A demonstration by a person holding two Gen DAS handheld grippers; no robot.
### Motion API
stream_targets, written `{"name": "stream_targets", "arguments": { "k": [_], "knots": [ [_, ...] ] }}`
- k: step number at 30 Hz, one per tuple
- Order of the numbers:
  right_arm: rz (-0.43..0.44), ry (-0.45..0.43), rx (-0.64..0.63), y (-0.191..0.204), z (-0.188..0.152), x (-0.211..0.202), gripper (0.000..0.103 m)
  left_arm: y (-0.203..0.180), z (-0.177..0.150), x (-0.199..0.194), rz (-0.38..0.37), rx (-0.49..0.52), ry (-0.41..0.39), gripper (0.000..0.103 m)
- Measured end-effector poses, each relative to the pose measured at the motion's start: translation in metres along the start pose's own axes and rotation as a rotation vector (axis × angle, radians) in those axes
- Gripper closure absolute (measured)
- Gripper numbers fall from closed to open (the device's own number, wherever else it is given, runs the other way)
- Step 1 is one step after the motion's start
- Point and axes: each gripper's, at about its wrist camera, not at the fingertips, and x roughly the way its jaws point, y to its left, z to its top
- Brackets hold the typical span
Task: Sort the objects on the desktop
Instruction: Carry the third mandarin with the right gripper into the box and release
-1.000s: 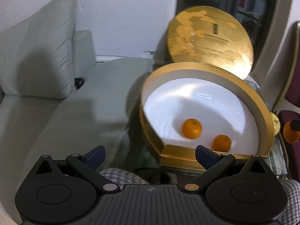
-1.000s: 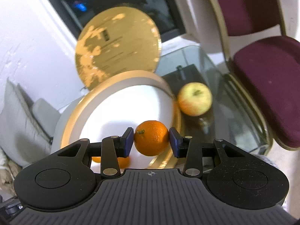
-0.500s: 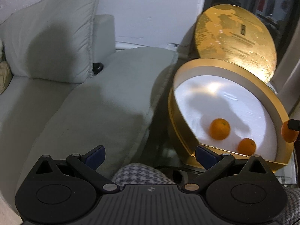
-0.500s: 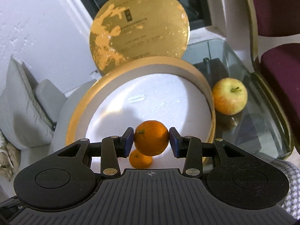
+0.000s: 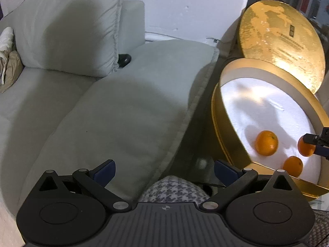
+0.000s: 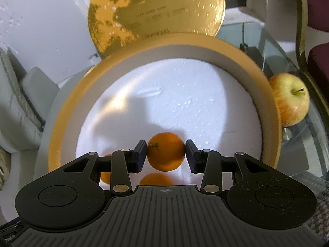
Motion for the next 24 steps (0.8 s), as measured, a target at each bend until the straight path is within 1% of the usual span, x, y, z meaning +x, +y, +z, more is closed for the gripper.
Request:
{"name": "stream_targets", "arguments": {
  "k": [8,14,18,21,22,24],
  "knots": [
    [-0.035,0.02,-0.008,0.004,0.003,0.024,0.061,0.0,0.002,0.007,0.005,-0.005,0.023,0.001],
    [-0.081,0.005,-0.035,0.006,0.001,0.029,0.061,-0.002,0.001,0.005,0.005,0.0,0.024,0.001],
    [-0.083,0.008,-0.049,0.006,0.002,0.032,0.06,-0.005,0.001,0.003,0.007,0.008,0.024,0.001],
    [-0.081,0.015,-0.042,0.006,0.004,0.032,0.058,-0.007,0.0,-0.001,0.006,0.016,0.016,0.001],
    [-0.078,0.019,-0.03,0.005,0.005,0.032,0.054,-0.008,0.0,-0.003,0.006,0.019,0.013,0.001],
    [-0.079,0.01,-0.017,0.003,0.006,0.027,0.054,-0.01,-0.001,-0.006,0.006,0.025,0.005,0.001]
  ]
}}
